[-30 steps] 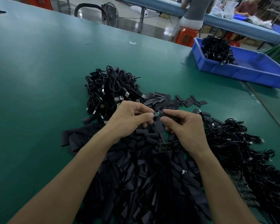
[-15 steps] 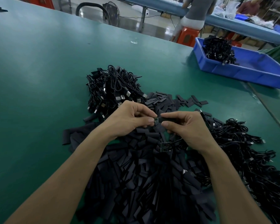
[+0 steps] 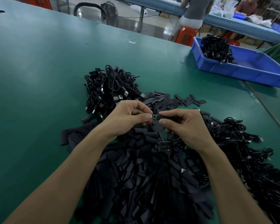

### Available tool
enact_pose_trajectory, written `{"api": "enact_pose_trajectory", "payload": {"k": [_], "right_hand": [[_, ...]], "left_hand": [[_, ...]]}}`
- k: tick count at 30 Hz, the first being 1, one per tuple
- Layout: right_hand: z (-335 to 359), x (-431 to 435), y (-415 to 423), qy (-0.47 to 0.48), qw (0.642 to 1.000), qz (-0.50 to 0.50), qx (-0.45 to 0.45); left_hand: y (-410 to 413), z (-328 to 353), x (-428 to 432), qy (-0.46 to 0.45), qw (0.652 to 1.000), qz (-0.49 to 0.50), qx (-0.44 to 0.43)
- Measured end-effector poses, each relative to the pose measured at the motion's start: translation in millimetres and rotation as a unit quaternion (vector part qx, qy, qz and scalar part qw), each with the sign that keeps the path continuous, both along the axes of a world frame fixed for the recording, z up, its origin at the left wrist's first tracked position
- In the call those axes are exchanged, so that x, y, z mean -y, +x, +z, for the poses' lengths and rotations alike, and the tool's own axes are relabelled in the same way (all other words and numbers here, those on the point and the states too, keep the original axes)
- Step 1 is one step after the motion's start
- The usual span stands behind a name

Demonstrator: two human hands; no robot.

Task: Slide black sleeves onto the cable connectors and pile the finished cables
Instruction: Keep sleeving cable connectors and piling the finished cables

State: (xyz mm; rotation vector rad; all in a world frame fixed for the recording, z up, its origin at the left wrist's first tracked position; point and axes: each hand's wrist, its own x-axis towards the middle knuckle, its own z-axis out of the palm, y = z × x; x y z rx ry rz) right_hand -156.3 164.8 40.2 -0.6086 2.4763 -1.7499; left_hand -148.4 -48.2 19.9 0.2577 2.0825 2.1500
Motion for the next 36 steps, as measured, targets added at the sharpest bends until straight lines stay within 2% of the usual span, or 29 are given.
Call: {"api": "enact_pose_trajectory", "payload": {"k": [8,15,19,25,32,36], "right_hand": [[-3,3,3,0.021,0.999,-0.019,-0.039],[1,5,4,0.022,0.999,-0.01,-0.043],[-2,5,5,0.016,0.997,-0.034,-0.063],[-7,5,5,-0.009,0.997,-0.059,-0.053],[-2,2,5,-0.022,0.999,-0.016,-0.031],[-4,4,5,-0.022,0.999,-0.008,-0.033]], "left_hand": [[-1,1,4,-0.017,1.0,-0.008,0.0],[0,-4,-3,-0.086,0.995,0.016,-0.036],[2,-2,-2,-0.173,0.983,0.052,-0.034],[3,5,1,-0.148,0.989,0.006,-0.026],[3,7,3,-0.191,0.978,-0.028,-0.083],[2,5,1,-0.204,0.975,-0.04,-0.082]]}}
